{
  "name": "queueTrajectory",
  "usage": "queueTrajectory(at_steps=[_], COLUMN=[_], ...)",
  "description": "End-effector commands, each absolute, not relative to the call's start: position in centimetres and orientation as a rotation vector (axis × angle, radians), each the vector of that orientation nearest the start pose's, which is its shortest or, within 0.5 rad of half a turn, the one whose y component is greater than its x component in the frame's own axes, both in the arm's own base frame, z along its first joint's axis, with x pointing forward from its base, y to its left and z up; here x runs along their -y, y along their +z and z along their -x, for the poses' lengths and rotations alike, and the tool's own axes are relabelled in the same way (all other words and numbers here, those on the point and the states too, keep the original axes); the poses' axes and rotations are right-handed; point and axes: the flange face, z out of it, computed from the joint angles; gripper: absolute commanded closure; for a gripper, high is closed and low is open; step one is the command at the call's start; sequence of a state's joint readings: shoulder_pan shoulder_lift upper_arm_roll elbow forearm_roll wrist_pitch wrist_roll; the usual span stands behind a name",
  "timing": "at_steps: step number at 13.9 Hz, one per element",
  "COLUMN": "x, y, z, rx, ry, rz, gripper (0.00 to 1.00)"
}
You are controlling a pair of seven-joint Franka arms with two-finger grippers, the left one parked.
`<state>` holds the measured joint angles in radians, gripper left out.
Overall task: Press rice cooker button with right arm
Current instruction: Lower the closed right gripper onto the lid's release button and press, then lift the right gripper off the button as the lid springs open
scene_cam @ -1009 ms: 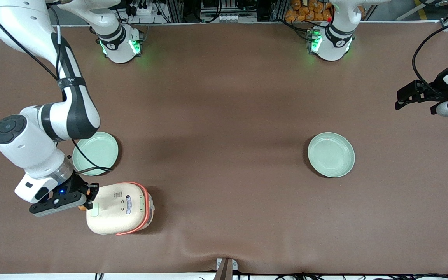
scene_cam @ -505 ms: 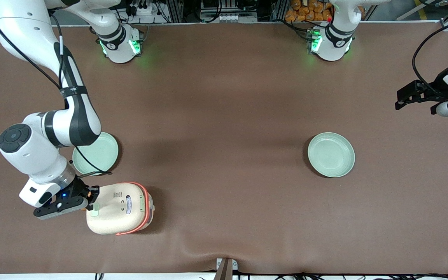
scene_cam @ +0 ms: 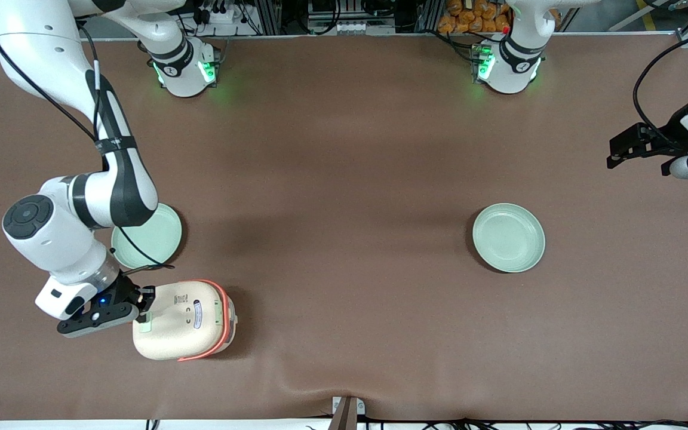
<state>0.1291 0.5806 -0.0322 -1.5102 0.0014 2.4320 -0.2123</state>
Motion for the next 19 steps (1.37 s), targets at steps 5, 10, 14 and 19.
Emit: queueTrajectory(at_steps=[5, 10, 14, 19], x=[-7.7, -8.4, -8.5, -7.7], y=[33.9, 35.9, 42.8, 51.3], z=[-73.7, -73.8, -72.0, -67.4], rx=[0.54, 0.546, 0.548, 0.529], ry=[-0.548, -0.577, -0.459, -0.275], rz=[3.086, 3.078, 3.086, 3.088], gripper=[1.0, 1.0, 0.88, 0.2])
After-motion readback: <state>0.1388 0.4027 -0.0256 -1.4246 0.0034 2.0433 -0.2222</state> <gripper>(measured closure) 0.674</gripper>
